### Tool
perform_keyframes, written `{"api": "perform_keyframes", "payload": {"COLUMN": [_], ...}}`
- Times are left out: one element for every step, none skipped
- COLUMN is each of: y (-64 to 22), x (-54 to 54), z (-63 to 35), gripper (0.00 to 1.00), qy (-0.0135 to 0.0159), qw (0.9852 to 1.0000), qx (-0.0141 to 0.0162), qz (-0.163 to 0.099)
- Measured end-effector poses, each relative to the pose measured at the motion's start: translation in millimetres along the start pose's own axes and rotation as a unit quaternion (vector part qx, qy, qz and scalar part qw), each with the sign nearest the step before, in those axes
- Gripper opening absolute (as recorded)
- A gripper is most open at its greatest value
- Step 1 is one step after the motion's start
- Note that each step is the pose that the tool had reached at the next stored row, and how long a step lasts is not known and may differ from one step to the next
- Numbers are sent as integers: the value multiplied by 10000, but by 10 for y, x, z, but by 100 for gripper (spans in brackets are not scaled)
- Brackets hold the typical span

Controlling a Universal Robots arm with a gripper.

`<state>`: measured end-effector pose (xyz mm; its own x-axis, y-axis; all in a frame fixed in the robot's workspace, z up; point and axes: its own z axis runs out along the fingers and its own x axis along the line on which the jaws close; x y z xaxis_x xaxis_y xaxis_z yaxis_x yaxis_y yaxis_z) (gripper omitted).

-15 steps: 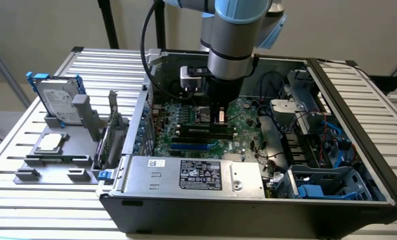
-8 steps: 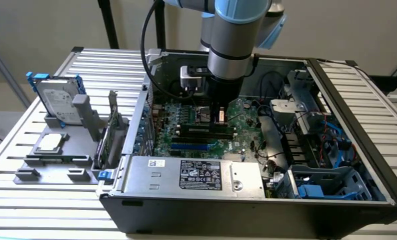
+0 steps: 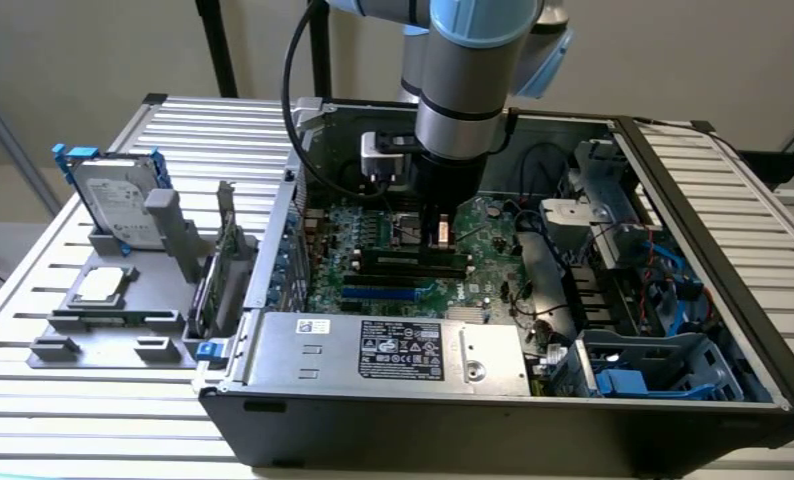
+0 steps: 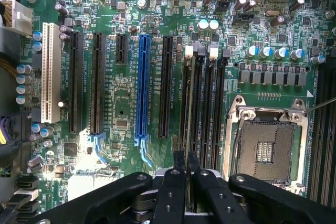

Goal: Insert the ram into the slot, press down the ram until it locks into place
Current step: 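Insert the ram into the slot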

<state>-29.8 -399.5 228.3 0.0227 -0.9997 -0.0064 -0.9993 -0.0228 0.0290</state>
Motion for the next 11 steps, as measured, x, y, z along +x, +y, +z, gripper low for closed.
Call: {"api": "perform_keyframes", "payload": {"y": [0, 0, 0, 0, 0, 0, 0, 0, 0, 0, 0], "x": [1, 1, 1, 1, 1, 2, 1, 2, 2, 2, 2], "z": [0, 0, 0, 0, 0, 0, 0, 0, 0, 1, 1], "gripper": [13, 13, 13, 13, 13, 13, 13, 13, 13, 13, 13], "qy": [5, 7, 9, 12, 14, 16, 18, 19, 19, 19, 19], "qw": [10000, 10000, 10000, 10000, 10000, 10000, 10000, 10000, 10000, 10000, 10000], "qx": [0, 0, 0, 0, 0, 0, -1, -1, -1, -1, -1], "qz": [0, -1, -1, -1, -1, -1, -1, -1, -1, -1, -2]}}
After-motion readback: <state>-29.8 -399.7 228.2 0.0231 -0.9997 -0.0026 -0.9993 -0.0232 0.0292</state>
